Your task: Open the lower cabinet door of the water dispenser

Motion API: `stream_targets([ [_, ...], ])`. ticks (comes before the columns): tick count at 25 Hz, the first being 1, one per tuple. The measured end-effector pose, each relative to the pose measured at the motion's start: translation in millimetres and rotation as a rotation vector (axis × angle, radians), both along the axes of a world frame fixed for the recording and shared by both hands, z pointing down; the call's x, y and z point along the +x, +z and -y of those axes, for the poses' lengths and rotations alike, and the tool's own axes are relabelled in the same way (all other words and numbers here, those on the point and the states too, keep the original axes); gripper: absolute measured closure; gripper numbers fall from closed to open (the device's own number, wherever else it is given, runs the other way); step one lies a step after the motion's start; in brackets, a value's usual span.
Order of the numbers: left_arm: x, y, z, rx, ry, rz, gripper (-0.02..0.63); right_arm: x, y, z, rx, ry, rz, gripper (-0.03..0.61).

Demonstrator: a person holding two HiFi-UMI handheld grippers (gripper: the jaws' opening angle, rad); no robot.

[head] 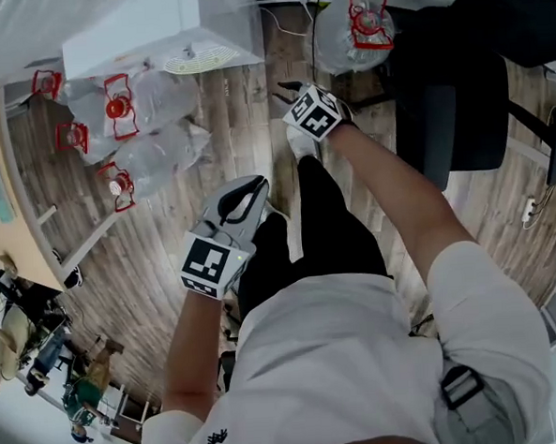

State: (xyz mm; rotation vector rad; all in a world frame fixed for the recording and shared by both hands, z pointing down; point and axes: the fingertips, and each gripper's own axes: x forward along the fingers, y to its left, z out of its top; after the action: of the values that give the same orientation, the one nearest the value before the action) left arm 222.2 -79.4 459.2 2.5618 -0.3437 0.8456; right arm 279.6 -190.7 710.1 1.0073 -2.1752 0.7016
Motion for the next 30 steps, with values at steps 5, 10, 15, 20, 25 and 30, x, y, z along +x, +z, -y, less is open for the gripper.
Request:
stream_targets([
  [5, 9, 38, 19, -0.048, 0.025, -0.034, 0.555, -4, 76, 51, -0.022, 0.003, -0.033, 0.482],
  [10, 15, 67, 28, -0.116, 0.033, -0.025, 0.555, -6, 136, 90, -0.033, 0.002, -0.055, 0.468],
  [15, 2, 92, 35, -0.123, 0.020, -0.032, 0.555, -8, 172, 126, -0.013, -0.023, -0.103, 0.457],
  [20, -4, 103, 42, -0.147, 0.001, -0.034, 0.555, -11, 189, 147, -0.016, -0.065, -0.136, 0.438],
  [25, -4, 106, 50, -0.150, -0.010, -0.048, 0.555, -16, 196, 155, -0.008, -0.112, -0.165, 0.433],
  [30, -7, 108, 51, -0.161, -0.014, -0.056, 0.555, -17, 196, 156, -0.015, -0.107, -0.165, 0.426],
])
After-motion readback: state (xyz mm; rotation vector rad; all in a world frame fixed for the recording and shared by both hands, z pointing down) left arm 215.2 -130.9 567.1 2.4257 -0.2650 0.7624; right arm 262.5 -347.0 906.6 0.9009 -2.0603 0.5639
